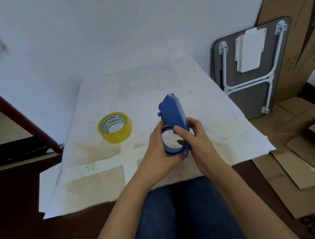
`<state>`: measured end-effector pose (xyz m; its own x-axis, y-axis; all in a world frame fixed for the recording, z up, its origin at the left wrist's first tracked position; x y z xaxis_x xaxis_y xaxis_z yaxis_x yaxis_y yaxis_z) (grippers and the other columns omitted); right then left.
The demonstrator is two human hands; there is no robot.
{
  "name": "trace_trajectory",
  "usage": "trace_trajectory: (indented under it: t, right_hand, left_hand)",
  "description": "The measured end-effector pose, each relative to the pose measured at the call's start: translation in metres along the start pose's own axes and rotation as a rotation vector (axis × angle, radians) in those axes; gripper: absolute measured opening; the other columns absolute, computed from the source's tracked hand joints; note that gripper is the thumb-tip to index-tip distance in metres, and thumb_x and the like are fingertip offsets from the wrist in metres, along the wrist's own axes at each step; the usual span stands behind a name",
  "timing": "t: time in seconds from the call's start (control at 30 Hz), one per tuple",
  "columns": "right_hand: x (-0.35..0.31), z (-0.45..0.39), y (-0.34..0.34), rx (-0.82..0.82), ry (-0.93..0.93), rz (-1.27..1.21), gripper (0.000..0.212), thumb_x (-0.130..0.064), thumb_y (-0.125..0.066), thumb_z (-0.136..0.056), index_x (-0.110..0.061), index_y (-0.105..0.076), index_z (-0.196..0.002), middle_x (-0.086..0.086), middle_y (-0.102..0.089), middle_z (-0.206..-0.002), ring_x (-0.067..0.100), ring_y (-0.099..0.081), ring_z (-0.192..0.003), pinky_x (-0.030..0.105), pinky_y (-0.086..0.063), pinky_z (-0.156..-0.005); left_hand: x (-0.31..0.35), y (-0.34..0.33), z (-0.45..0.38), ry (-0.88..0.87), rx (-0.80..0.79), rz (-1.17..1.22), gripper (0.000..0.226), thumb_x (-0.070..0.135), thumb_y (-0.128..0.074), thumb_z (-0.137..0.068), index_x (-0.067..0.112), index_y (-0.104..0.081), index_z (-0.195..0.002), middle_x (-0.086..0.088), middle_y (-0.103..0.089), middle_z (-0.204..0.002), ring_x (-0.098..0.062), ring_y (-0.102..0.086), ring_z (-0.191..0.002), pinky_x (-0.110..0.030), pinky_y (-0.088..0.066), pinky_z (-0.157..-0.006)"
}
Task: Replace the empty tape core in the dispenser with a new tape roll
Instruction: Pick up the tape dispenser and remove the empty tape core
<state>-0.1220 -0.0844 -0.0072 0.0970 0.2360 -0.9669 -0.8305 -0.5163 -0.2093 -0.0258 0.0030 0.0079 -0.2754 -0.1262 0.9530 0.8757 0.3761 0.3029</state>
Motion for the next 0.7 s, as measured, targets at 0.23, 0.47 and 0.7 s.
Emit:
trace_trajectory:
  t: [0.23,0.47,0.7]
  right_hand:
    - [-0.011,0.001,-0.003,0.028,0.054,0.110,0.050,-0.036,-0.074,-0.081,-0.020,-0.044,-0.118,-0.004,-0.057,-0.116,0.027,-0.068,-0.105,0.037,-0.059,-0.087]
    - [-0.020,-0.002,0.006,-0.087,-0.093,0.078,0.050,-0.029,-0.073,-0.084,-0.012,-0.045,-0.121,0.014,-0.064,-0.122,0.026,-0.072,-0.096,0.030,-0.061,-0.078]
    - [-0.014,0.003,0.009,-0.208,-0.181,0.125,0.066,-0.045,-0.073,-0.075,-0.026,-0.045,-0.131,0.006,-0.066,-0.115,0.023,-0.071,-0.099,0.039,-0.059,-0.088]
  left_hand:
    - [0.009,-0.001,0.001,-0.079,0.125,-0.395,0.105,0.022,-0.083,-0.073,0.029,-0.015,-0.153,0.004,-0.024,-0.146,-0.011,-0.057,-0.109,-0.015,-0.054,-0.084]
    - [0.008,0.029,0.004,-0.121,0.117,-0.587,0.103,0.029,-0.080,-0.075,0.043,-0.012,-0.152,0.014,-0.034,-0.144,-0.013,-0.061,-0.104,-0.041,-0.060,-0.076]
    - [-0.001,0.047,0.002,-0.112,-0.021,-0.657,0.105,0.026,-0.082,-0.074,0.053,-0.014,-0.149,0.015,-0.024,-0.143,-0.016,-0.063,-0.102,-0.042,-0.060,-0.079]
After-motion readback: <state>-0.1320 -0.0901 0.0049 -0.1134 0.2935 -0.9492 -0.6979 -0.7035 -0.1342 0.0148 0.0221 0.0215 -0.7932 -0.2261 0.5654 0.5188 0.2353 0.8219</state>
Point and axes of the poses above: each hand's wrist, its own z-axis away from the middle knuckle, its own y-axis out of the back of the hand, x = y × z, the point moved 5 cm from there along -z, towards the middle knuckle
